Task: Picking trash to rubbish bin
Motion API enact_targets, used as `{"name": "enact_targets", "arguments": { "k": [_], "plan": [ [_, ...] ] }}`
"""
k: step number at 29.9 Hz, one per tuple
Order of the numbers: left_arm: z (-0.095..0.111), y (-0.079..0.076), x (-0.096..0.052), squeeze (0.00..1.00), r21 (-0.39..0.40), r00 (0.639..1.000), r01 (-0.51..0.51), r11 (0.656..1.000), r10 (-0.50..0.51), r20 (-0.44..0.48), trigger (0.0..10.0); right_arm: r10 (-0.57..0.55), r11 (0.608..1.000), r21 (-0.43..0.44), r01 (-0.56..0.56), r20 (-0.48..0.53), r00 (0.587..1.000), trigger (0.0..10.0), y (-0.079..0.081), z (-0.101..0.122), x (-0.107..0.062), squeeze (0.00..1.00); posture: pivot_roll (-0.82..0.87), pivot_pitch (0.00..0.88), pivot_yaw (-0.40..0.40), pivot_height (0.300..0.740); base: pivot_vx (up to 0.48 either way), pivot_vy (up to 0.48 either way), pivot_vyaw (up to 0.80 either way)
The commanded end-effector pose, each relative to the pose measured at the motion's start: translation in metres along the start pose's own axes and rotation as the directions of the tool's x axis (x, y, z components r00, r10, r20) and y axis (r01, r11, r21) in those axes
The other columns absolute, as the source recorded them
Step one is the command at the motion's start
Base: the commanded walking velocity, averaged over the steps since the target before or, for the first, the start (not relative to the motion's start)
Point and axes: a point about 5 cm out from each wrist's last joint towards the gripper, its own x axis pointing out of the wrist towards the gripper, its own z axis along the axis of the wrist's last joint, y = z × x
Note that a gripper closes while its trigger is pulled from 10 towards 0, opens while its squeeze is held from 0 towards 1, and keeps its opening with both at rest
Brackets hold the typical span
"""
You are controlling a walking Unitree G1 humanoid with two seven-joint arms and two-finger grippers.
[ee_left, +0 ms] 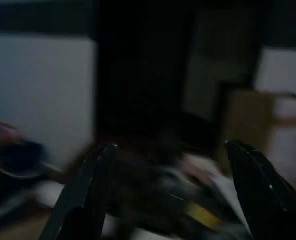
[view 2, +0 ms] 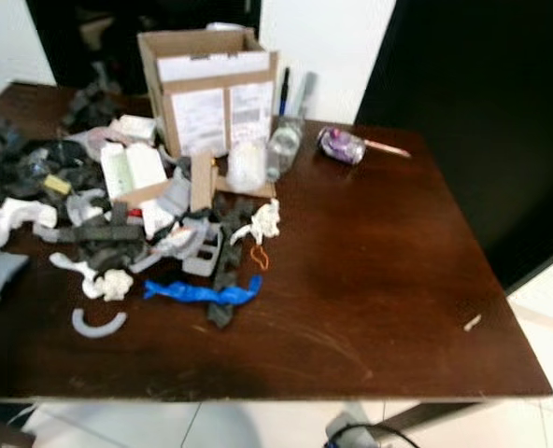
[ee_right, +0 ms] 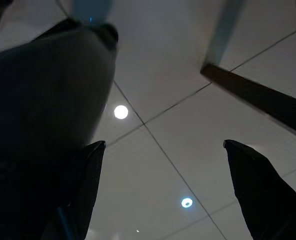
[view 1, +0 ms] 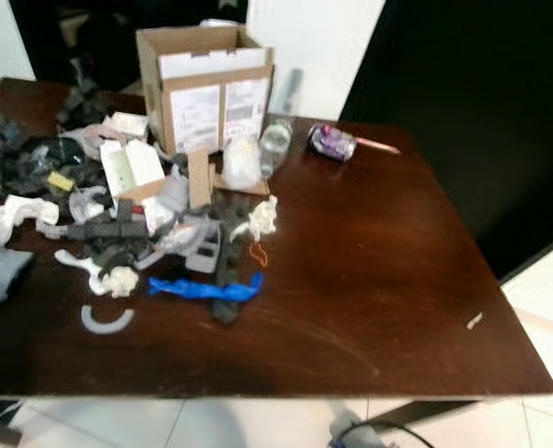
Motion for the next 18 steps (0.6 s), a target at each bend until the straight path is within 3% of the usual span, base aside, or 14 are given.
{"name": "enact_targets", "arguments": {
  "k": [1, 3, 4, 6, 10, 14, 18],
  "plan": [
    [-0.018, -0.021, 0.000, 0.00, -0.050, 0.988, 0.128, 0.990, -0.132, -0.084, 10.0, 0.053, 0.998, 0.024, -0.052, -0.026, 0.998, 10.0, 0.017, -0.008, 0.003, 0.00, 0.28, 0.143, -0.099, 0.740, 0.000, 0.000, 0.00],
    [-0.018, -0.021, 0.000, 0.00, -0.050, 0.988, 0.128, 0.990, -0.132, -0.084, 10.0, 0.053, 0.998, 0.024, -0.052, -0.026, 0.998, 10.0, 0.017, -0.008, 0.003, 0.00, 0.28, 0.143, -0.099, 0.740, 0.000, 0.000, 0.00],
    [-0.027, -0.039, 0.001, 0.00, -0.090, 0.952, 0.254, 0.963, -0.265, -0.151, 10.0, 0.059, 0.998, 0.031, -0.059, -0.022, 0.998, 10.0, 0.021, -0.005, 0.004, 0.00, 0.28, 0.144, -0.099, 0.740, 0.000, 0.000, 0.00],
    [-0.030, -0.044, 0.000, 0.00, -0.100, 0.938, 0.290, 0.952, -0.303, -0.169, 10.0, 0.061, 0.998, 0.033, -0.060, -0.021, 0.998, 10.0, 0.023, -0.004, 0.004, 0.00, 0.28, 0.144, -0.099, 0.740, 0.000, 0.000, 0.00],
    [-0.046, -0.059, -0.004, 0.00, -0.088, 0.839, 0.440, 0.894, -0.444, -0.315, 10.0, 0.046, 0.998, 0.037, -0.045, -0.033, 0.998, 10.0, 0.015, -0.010, 0.003, 0.00, 0.27, 0.145, -0.099, 0.740, 0.000, 0.000, 0.00],
    [-0.049, -0.060, -0.005, 0.00, -0.083, 0.823, 0.454, 0.887, -0.453, -0.343, 10.0, 0.044, 0.998, 0.038, -0.043, -0.034, 0.998, 10.0, 0.015, -0.010, 0.003, 0.00, 0.27, 0.145, -0.099, 0.740, 0.000, 0.000, 0.00],
    [-0.046, -0.045, 0.006, 0.00, 0.151, 0.828, 0.444, 0.883, -0.340, -0.446, 10.0, 0.040, 0.998, 0.041, -0.038, -0.043, 0.998, 10.0, 0.009, -0.016, 0.002, 0.00, 0.26, 0.155, -0.105, 0.740, 0.000, 0.000, 0.00]
  ]
}}
